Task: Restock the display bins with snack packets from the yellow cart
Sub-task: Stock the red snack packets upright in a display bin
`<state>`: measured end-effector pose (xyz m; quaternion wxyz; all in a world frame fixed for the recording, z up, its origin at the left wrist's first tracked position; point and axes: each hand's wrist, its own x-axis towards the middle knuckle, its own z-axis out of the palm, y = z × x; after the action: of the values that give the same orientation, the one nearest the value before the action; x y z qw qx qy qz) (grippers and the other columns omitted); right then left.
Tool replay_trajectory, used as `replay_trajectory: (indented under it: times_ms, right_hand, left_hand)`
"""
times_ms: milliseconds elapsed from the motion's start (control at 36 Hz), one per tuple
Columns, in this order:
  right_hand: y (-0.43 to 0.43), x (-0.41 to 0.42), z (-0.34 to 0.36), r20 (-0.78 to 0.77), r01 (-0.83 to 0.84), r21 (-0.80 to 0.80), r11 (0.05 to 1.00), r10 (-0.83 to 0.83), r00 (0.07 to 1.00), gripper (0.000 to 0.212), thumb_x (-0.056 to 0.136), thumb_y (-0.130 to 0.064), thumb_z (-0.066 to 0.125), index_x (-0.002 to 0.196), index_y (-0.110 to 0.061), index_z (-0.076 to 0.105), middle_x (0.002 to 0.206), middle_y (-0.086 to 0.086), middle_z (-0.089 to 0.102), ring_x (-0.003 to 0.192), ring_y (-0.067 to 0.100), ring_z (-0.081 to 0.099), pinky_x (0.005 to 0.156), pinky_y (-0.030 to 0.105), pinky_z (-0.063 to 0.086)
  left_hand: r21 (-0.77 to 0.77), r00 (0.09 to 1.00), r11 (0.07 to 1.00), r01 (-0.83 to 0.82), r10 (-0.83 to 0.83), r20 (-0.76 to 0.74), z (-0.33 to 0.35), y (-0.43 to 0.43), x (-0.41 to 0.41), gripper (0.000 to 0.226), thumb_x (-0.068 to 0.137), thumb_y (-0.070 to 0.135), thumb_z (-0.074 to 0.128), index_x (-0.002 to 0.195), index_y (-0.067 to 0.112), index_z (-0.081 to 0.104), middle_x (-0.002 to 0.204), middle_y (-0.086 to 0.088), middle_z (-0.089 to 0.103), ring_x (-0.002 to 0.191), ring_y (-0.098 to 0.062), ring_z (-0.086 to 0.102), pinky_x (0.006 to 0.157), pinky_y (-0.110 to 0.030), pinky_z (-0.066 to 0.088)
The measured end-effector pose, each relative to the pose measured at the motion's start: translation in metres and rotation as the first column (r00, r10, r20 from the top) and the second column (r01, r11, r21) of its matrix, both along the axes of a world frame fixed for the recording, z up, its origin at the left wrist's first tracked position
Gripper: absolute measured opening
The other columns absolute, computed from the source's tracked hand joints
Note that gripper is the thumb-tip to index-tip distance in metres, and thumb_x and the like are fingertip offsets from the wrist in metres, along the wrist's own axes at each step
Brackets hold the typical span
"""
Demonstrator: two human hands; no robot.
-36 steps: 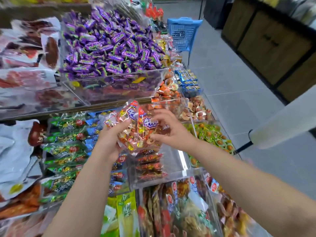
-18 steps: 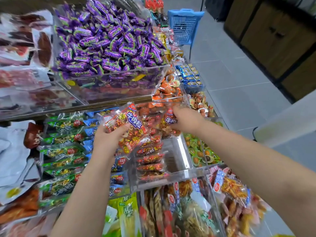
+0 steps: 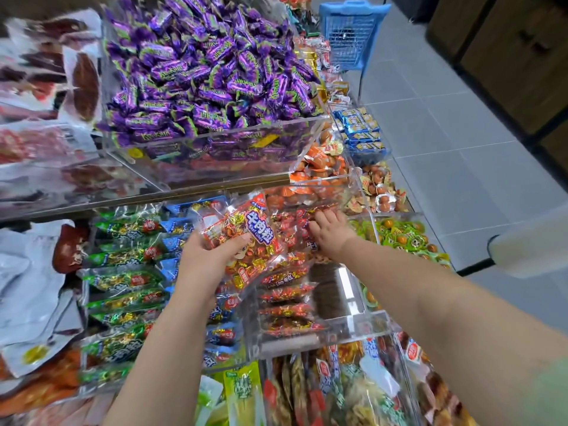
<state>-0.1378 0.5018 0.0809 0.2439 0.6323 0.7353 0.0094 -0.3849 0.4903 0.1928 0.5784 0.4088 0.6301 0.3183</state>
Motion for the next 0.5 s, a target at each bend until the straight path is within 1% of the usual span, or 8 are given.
replay_trajectory:
  times_ms: [83, 139, 250, 333, 389, 444, 472, 500]
  right_hand:
    - [0.0, 0.001, 0.001, 0.025, -0.061, 0.059, 0.996, 0.06, 0.998, 0.057, 0.082, -0.02, 0.055, 0.131, -0.021, 0.027, 0.133, 0.009, 0.029, 0.125, 0.031, 0.027, 0.105, 0.048, 0.021]
    - [-0.002, 0.002, -0.001, 0.037, -0.091, 0.066, 0.994, 0.089, 0.995, 0.06, 0.082, -0.022, 0.056, 0.134, -0.021, 0.024, 0.136, 0.009, 0.027, 0.13, 0.03, 0.023, 0.107, 0.048, 0.018]
    - [-0.007, 0.002, -0.008, 0.072, -0.08, 0.066, 0.995, 0.075, 0.995, 0.068, 0.083, -0.025, 0.056, 0.138, -0.021, 0.016, 0.144, 0.009, 0.019, 0.135, 0.031, 0.016, 0.11, 0.05, 0.013]
    - [-0.005, -0.001, -0.008, 0.07, -0.075, 0.058, 0.995, 0.071, 0.995, 0.069, 0.081, -0.023, 0.057, 0.136, -0.021, 0.015, 0.141, 0.01, 0.02, 0.132, 0.031, 0.018, 0.109, 0.048, 0.015]
    - [-0.003, 0.0, -0.006, 0.05, -0.05, 0.059, 0.997, 0.047, 0.998, 0.068, 0.082, -0.024, 0.057, 0.136, -0.022, 0.016, 0.14, 0.01, 0.022, 0.13, 0.031, 0.022, 0.109, 0.046, 0.018]
    - [-0.003, 0.002, -0.001, 0.014, 0.005, 0.053, 0.999, -0.006, 1.0, 0.07, 0.085, -0.03, 0.056, 0.14, -0.025, 0.014, 0.141, 0.01, 0.02, 0.131, 0.031, 0.021, 0.11, 0.046, 0.017]
    - [-0.004, 0.002, 0.003, -0.02, 0.046, 0.051, 0.998, -0.045, 0.999, 0.071, 0.086, -0.034, 0.056, 0.142, -0.025, 0.013, 0.142, 0.01, 0.02, 0.132, 0.031, 0.02, 0.111, 0.045, 0.017]
    - [-0.005, 0.001, 0.009, -0.071, 0.09, 0.054, 0.994, -0.086, 0.994, 0.072, 0.085, -0.037, 0.057, 0.142, -0.025, 0.014, 0.142, 0.009, 0.02, 0.133, 0.031, 0.02, 0.111, 0.044, 0.017]
  left_hand:
    - [0.003, 1.0, 1.0, 0.015, -0.015, 0.001, -0.001, 0.0, 0.0, 0.051, 0.065, 0.031, 0.086, 0.109, 0.024, 0.061, 0.098, 0.0, 0.074, 0.089, -0.024, 0.071, 0.083, -0.05, 0.056]
    - [0.004, 1.0, 1.0, 0.021, -0.021, 0.015, -0.003, 0.001, 0.001, 0.05, 0.066, 0.03, 0.085, 0.11, 0.024, 0.061, 0.096, 0.001, 0.074, 0.087, -0.023, 0.072, 0.08, -0.048, 0.057]
    - [-0.008, 0.999, 1.0, 0.021, -0.021, 0.033, -0.004, 0.003, 0.003, 0.048, 0.067, 0.029, 0.085, 0.109, 0.025, 0.061, 0.098, 0.0, 0.074, 0.088, -0.023, 0.072, 0.079, -0.047, 0.057]
    - [0.0, 0.999, 0.999, 0.035, -0.035, 0.034, -0.003, 0.002, 0.004, 0.047, 0.068, 0.028, 0.084, 0.109, 0.024, 0.061, 0.1, -0.001, 0.074, 0.086, -0.02, 0.072, 0.075, -0.043, 0.058]
    - [-0.009, 0.998, 0.999, 0.039, -0.038, 0.039, -0.002, 0.001, 0.005, 0.046, 0.068, 0.027, 0.084, 0.108, 0.023, 0.061, 0.098, -0.001, 0.074, 0.084, -0.02, 0.073, 0.072, -0.041, 0.058]
    - [-0.03, 0.998, 0.999, 0.045, -0.044, 0.042, -0.002, -0.001, 0.005, 0.046, 0.064, 0.027, 0.085, 0.102, 0.023, 0.06, 0.096, -0.002, 0.074, 0.082, -0.021, 0.073, 0.068, -0.038, 0.057]
    - [-0.039, 0.998, 0.998, 0.05, -0.048, 0.036, -0.002, -0.002, 0.005, 0.048, 0.061, 0.03, 0.086, 0.101, 0.024, 0.06, 0.096, -0.002, 0.074, 0.083, -0.021, 0.073, 0.069, -0.039, 0.057]
    - [-0.043, 0.998, 0.998, 0.054, -0.053, 0.023, 0.0, -0.003, 0.006, 0.057, 0.056, 0.036, 0.088, 0.104, 0.023, 0.06, 0.099, -0.003, 0.074, 0.086, -0.023, 0.072, 0.074, -0.043, 0.057]
